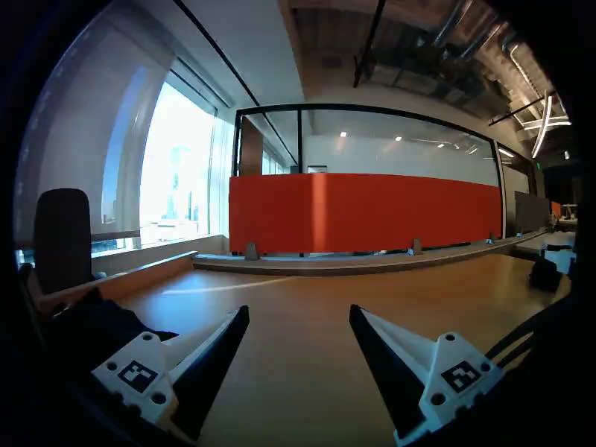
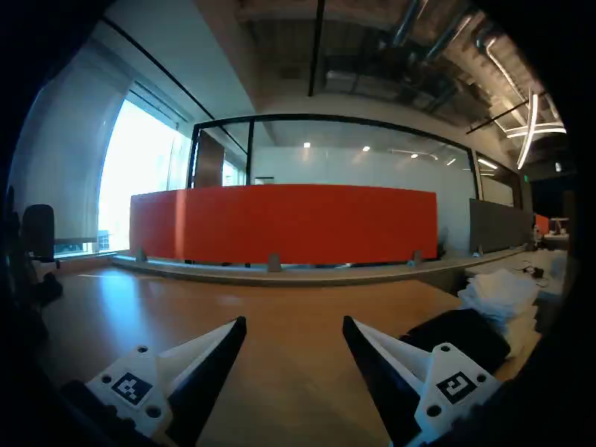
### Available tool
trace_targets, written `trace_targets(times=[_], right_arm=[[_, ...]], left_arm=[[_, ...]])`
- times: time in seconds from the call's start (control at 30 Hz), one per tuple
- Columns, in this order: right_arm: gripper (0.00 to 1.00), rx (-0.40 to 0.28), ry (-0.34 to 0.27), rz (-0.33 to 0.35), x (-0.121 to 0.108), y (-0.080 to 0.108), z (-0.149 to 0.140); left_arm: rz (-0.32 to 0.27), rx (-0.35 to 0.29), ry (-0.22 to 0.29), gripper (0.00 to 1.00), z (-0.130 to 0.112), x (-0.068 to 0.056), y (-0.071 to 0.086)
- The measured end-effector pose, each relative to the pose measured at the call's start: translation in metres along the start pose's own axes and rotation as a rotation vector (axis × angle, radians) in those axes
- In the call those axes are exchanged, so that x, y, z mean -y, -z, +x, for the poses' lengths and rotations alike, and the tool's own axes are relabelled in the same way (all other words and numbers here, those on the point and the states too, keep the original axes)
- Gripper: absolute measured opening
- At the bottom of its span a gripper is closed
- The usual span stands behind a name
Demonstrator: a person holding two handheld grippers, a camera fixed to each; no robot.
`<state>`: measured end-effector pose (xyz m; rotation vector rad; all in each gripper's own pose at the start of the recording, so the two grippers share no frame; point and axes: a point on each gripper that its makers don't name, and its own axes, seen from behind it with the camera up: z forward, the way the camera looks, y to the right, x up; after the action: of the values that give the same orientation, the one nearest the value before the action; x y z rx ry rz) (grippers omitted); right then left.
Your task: Fold towel
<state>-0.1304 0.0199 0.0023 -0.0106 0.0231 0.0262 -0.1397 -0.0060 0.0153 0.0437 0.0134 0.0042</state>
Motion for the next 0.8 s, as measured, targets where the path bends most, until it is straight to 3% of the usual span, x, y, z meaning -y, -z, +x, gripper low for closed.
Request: trace_targets(times=[0.8], right_arm=[[1.00,0.002,-0.002,-0.001,0.0001,0.0026,-0.0014]], left_arm=[[0.000,0.000,0.000,1.00,0.0002,0.0001,0.0001]])
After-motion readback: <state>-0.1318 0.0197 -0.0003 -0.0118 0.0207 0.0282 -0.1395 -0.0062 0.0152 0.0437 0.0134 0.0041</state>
